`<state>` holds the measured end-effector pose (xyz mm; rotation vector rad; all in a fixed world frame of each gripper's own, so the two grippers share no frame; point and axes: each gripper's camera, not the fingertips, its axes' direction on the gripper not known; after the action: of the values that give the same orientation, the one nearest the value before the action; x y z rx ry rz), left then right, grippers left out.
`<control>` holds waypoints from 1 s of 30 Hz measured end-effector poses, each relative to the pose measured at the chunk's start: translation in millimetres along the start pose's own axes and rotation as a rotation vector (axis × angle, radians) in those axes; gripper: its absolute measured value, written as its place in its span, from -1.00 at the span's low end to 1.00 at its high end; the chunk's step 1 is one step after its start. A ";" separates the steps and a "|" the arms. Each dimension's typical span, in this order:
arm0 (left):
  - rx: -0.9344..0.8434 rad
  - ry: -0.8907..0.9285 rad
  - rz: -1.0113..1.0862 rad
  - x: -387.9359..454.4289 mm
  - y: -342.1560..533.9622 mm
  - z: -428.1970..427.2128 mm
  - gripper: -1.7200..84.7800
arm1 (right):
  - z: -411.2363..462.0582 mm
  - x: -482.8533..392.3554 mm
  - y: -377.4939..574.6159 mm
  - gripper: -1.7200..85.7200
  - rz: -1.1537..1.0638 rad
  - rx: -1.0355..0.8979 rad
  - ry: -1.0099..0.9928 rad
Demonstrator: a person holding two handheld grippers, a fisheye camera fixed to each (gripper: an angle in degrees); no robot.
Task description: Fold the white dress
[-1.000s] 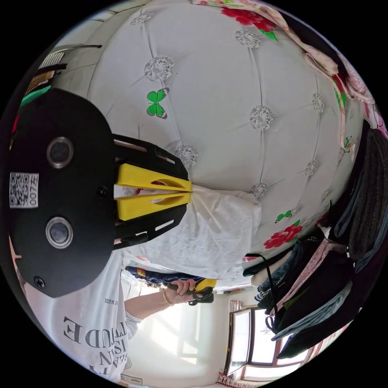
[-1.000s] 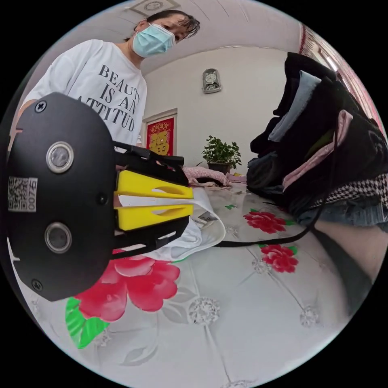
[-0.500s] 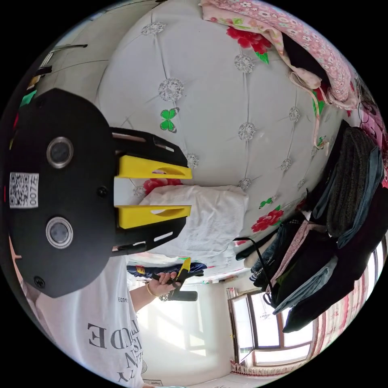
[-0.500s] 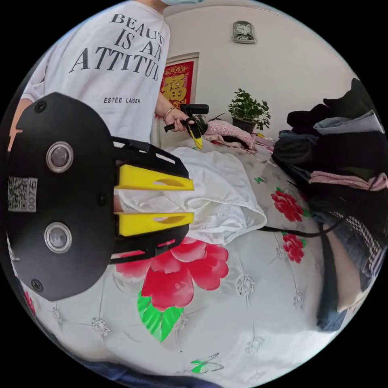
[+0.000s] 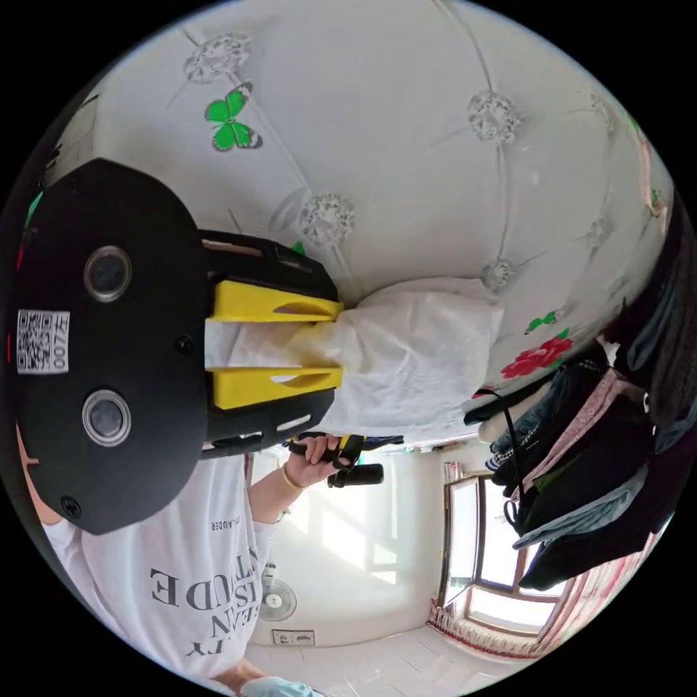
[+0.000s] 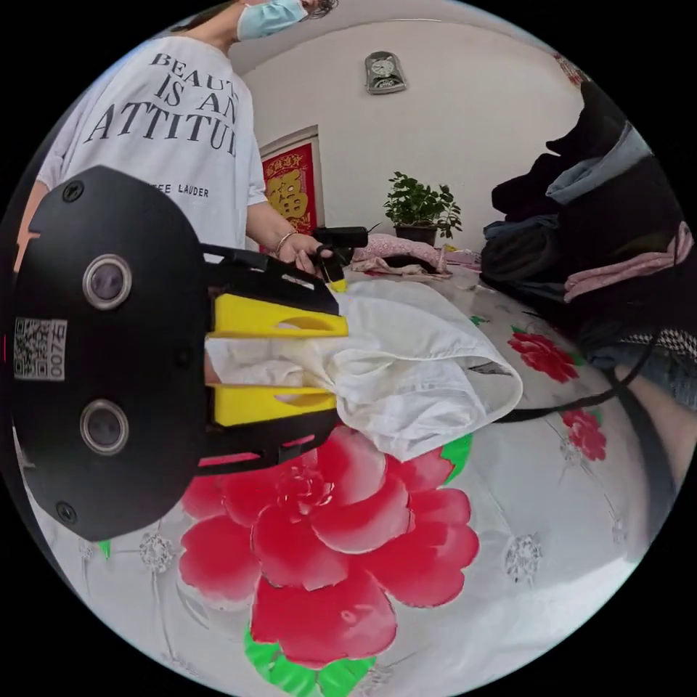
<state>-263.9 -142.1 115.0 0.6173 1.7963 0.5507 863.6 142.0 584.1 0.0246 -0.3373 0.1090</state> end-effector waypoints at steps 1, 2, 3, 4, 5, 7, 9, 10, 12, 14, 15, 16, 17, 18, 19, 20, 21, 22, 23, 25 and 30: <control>0.033 0.001 -0.001 -0.1 2.7 -4.5 -0.83 | 0.6 -16.2 -8.6 -0.86 -0.034 -0.020 0.039; 0.101 0.018 -0.005 1.1 9.2 -16.8 -0.85 | -1.5 -36.8 -18.1 -0.90 -0.078 -0.032 0.071; 0.166 0.025 0.001 5.7 17.1 -33.5 -0.86 | -3.5 -48.5 -23.1 -0.91 -0.106 -0.032 0.077; 0.198 0.025 0.009 9.2 21.3 -43.7 -0.86 | -8.5 -74.4 -34.4 -0.93 -0.161 -0.025 0.070; 0.267 0.026 0.031 17.1 30.1 -68.0 -0.86 | -12.4 -105.0 -49.3 -0.94 -0.222 -0.020 0.052; 0.379 0.030 0.042 25.0 43.8 -113.2 -0.87 | -12.0 -159.1 -77.6 -0.95 -0.326 -0.016 0.028; 0.576 0.024 0.028 29.9 65.9 -184.5 -0.87 | 0.8 -224.4 -113.0 -0.95 -0.443 -0.027 -0.011; 0.633 0.016 0.029 31.4 72.6 -203.6 -0.88 | 16.1 -274.2 -137.2 -0.95 -0.527 -0.042 -0.043; 0.867 -0.040 0.029 35.1 100.7 -277.0 -0.88 | 46.4 -353.5 -171.0 -0.93 -0.643 -0.070 -0.088; 1.021 -0.103 0.005 29.5 117.5 -321.7 -0.87 | 91.6 -453.9 -207.4 -0.87 -0.749 -0.090 -0.141; 1.102 -0.172 -0.031 18.9 123.8 -343.3 -0.87 | 101.6 -474.1 -214.6 -0.85 -0.756 -0.082 -0.137; 1.136 -0.216 -0.054 11.2 125.3 -351.1 -0.87 | 119.3 -507.6 -226.0 -0.80 -0.768 -0.059 -0.119; 1.183 -0.300 -0.125 -11.1 125.3 -361.1 -0.86 | 135.0 -530.2 -233.0 -0.76 -0.787 -0.054 -0.093; 1.183 -0.348 -0.232 -41.3 122.3 -365.8 -0.84 | 142.5 -536.4 -235.6 -0.75 -0.786 -0.061 -0.075; 1.169 -0.361 -0.285 -57.3 120.3 -365.9 -0.83 | 155.1 -538.4 -236.8 -0.73 -0.773 -0.087 -0.038; 1.116 -0.376 -0.363 -86.7 116.6 -361.3 -0.81 | 162.8 -527.4 -230.8 -0.72 -0.772 -0.115 -0.009; 1.064 -0.391 -0.411 -107.7 117.0 -350.2 -0.80 | 164.8 -517.7 -225.5 -0.72 -0.776 -0.129 0.011; 1.053 -0.403 -0.421 -114.2 119.6 -342.3 -0.79 | 165.9 -490.3 -211.0 -0.72 -0.782 -0.154 0.084; 1.039 -0.431 -0.422 -121.5 127.3 -322.0 -0.78 | 162.5 -453.2 -192.2 -0.72 -0.780 -0.182 0.174; 0.984 -0.469 -0.422 -123.7 138.3 -282.9 -0.78 | 147.4 -382.2 -156.3 -0.72 -0.745 -0.242 0.281; 0.700 -0.694 -0.210 -77.0 126.0 -160.9 -0.79 | 32.1 -164.0 -22.7 -0.72 -0.261 -0.221 0.424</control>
<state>-380.0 -107.8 296.7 0.9326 1.3204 -0.4342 701.8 101.3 559.9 -0.1714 0.0810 -0.1818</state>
